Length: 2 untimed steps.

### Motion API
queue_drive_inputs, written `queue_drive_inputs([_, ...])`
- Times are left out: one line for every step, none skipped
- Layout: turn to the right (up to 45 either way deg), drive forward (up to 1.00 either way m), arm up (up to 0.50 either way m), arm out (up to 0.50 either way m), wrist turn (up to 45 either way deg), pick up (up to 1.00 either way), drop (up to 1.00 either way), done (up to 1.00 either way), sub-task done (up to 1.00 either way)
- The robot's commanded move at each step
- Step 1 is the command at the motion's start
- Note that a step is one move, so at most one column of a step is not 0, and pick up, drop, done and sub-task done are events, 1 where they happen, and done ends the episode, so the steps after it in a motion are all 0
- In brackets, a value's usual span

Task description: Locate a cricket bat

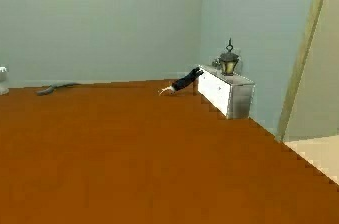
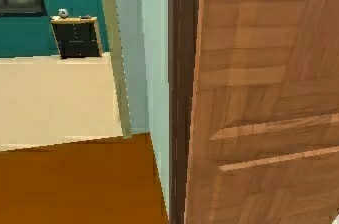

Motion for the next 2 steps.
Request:
queue_drive_inputs([45.0, 0.00, 0.00, 0.00, 0.0, 0.00, 0.00, 0.00, 0.00])
queue_drive_inputs([9.0, 0.00, 0.00, 0.00, 0.0, 0.00, 0.00, 0.00, 0.00])
